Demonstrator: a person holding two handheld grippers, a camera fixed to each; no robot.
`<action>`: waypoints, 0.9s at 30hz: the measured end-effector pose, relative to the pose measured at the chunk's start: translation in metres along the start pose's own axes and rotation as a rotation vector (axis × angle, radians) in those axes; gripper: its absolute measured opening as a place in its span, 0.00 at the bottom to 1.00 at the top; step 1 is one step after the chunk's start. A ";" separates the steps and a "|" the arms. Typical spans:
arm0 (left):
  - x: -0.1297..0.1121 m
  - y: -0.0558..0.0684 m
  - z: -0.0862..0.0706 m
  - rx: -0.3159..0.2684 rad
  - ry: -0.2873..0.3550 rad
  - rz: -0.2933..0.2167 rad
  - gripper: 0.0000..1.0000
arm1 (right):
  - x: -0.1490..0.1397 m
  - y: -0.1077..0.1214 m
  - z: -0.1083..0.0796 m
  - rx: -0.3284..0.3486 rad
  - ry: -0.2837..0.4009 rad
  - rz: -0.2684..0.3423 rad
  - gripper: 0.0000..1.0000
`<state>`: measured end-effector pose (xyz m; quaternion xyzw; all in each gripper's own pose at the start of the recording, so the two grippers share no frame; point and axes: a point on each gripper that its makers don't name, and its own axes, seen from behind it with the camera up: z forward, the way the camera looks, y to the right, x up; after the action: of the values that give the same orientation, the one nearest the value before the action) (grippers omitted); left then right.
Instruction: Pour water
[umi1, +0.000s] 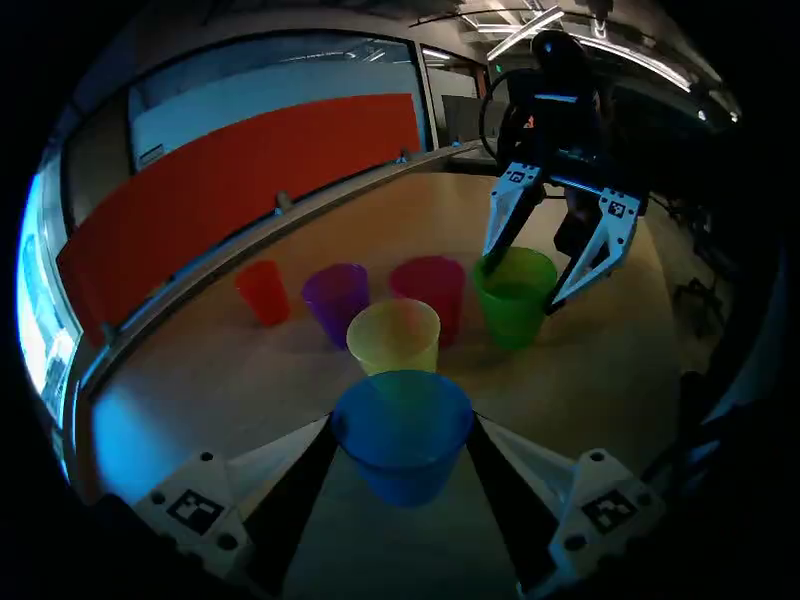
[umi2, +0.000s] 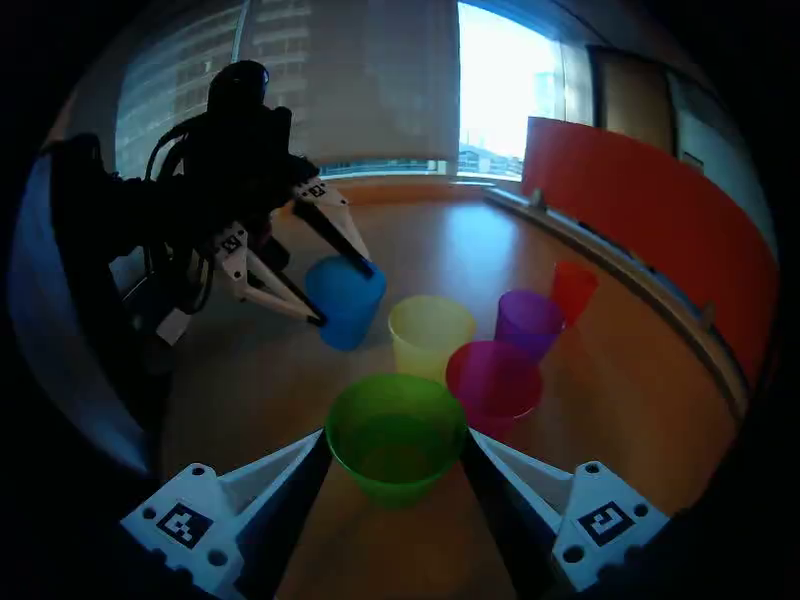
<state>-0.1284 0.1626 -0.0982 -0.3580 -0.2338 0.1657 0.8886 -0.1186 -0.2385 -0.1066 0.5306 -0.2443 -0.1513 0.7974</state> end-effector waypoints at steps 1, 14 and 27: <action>-0.001 0.000 0.001 -0.003 -0.003 0.001 0.89 | -0.001 0.000 0.001 0.002 -0.004 -0.002 0.91; -0.005 -0.003 0.010 -0.013 -0.017 -0.012 0.88 | -0.012 0.002 0.003 0.000 -0.031 -0.012 0.91; -0.009 -0.002 0.013 -0.018 -0.022 -0.025 0.89 | -0.015 0.003 0.004 -0.003 -0.037 -0.007 0.91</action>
<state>-0.1430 0.1642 -0.0911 -0.3612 -0.2493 0.1563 0.8848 -0.1332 -0.2327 -0.1066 0.5275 -0.2570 -0.1645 0.7929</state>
